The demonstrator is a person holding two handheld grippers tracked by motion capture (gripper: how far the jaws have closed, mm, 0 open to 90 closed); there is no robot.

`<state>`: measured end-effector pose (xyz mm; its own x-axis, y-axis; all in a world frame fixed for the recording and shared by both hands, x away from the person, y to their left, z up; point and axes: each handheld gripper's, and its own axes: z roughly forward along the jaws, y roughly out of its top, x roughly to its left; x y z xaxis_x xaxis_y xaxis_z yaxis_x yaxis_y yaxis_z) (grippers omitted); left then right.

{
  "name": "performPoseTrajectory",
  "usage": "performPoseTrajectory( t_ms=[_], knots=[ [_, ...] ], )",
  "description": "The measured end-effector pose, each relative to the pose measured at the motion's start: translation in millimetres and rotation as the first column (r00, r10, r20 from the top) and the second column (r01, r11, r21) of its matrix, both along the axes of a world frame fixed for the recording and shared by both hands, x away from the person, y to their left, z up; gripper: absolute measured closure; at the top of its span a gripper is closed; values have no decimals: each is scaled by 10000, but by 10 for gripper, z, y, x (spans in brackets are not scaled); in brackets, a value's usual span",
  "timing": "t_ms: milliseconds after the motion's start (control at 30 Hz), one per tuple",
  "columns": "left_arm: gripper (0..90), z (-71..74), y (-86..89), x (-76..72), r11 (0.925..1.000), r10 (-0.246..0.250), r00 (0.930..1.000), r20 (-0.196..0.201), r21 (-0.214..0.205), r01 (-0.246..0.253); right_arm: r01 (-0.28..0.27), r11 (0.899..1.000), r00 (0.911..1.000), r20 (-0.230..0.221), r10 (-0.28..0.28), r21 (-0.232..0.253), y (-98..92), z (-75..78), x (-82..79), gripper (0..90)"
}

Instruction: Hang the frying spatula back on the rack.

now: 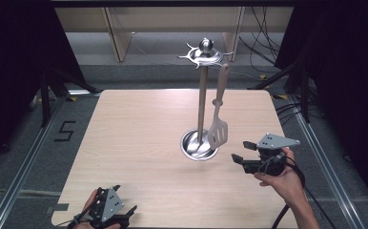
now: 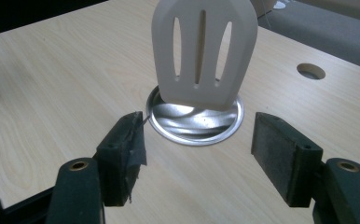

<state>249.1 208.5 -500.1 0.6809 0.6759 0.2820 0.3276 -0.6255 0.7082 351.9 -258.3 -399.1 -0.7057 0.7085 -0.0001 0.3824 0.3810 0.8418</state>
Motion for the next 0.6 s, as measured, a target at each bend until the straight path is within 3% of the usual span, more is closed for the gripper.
performPoseTrajectory(
  t_ms=[100,233,300,500,600],
  knots=[
    [150,-8,8,0,10000,-36,10000,-58,-29,36,123,9999,9997,-233,-123,-1,8,-32,-23,340],
    [150,-4,4,-1,10000,-40,10000,10,-19,40,-80,9998,9998,160,83,-194,5,-75,-31,335],
    [150,-5,4,-3,10000,-52,10000,6,5,52,-46,9998,10000,-66,45,-176,17,-88,-54,334],
    [150,-12,8,-6,10000,8,10000,31,-64,-8,-201,9992,9997,132,206,-333,34,-161,-80,330],
    [150,-9,11,-9,10000,-26,10000,-20,-49,26,-131,9995,9999,-83,129,-304,36,-188,-107,329]
  ],
)
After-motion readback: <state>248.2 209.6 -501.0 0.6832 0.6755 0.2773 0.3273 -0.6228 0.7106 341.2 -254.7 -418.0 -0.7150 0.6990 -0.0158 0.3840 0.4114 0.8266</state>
